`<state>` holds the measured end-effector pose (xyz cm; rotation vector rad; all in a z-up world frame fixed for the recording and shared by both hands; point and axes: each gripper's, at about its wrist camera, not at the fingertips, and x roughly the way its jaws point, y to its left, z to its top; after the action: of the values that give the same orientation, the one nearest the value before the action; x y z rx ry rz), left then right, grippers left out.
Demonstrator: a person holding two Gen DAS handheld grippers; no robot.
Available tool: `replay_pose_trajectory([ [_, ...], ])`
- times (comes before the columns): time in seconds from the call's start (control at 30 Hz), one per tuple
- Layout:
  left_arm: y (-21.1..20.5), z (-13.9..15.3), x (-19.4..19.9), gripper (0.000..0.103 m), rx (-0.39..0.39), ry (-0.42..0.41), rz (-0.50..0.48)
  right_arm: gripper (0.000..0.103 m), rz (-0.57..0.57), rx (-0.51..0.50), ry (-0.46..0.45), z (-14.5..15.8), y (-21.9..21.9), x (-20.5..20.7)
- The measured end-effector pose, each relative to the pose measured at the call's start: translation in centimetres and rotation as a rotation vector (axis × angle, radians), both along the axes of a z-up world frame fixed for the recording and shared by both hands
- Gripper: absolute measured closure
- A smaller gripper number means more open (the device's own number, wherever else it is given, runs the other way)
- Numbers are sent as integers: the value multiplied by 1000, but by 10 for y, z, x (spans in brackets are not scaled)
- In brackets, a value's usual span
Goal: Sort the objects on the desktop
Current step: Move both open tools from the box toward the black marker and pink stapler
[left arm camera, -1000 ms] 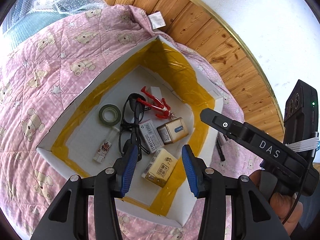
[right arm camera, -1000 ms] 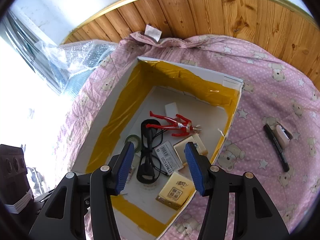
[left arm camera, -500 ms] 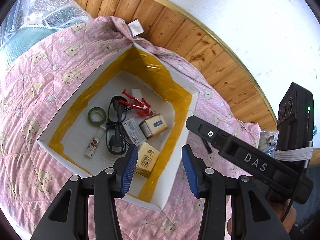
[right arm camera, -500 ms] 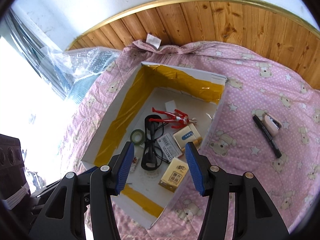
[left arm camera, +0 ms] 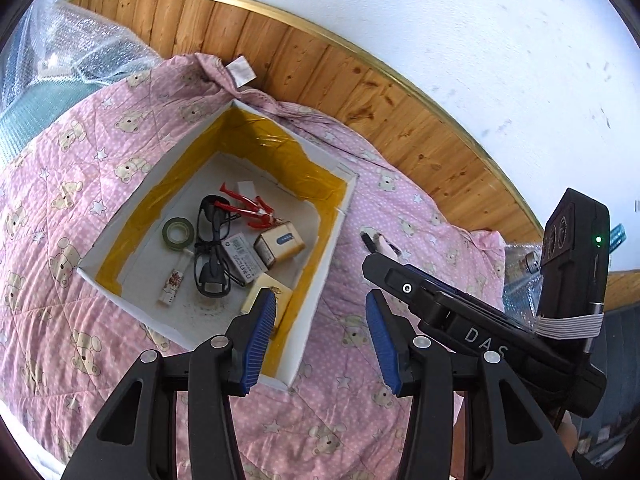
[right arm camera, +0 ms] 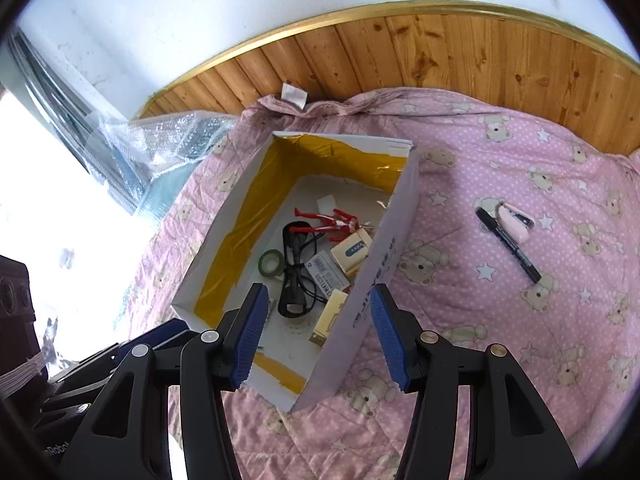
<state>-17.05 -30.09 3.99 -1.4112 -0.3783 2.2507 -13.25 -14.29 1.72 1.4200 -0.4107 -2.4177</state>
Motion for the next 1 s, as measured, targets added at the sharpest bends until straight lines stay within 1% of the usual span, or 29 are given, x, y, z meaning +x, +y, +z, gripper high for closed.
replay_pose_trajectory([
  [0.43, 38, 8, 24, 54, -19, 6, -78, 47, -93, -35, -10, -3, 49, 29],
  [0.6, 57, 9, 27, 49, -30, -1, -106, 47, -139, -51, -23, -9, 73, 37],
  [0.83, 90, 1, 28, 49, -34, -27, -155, 47, -205, -72, -65, -27, 108, 45],
  [1.0, 115, -8, 28, 49, -33, -50, -178, 47, -221, -58, -78, -34, 129, 48],
])
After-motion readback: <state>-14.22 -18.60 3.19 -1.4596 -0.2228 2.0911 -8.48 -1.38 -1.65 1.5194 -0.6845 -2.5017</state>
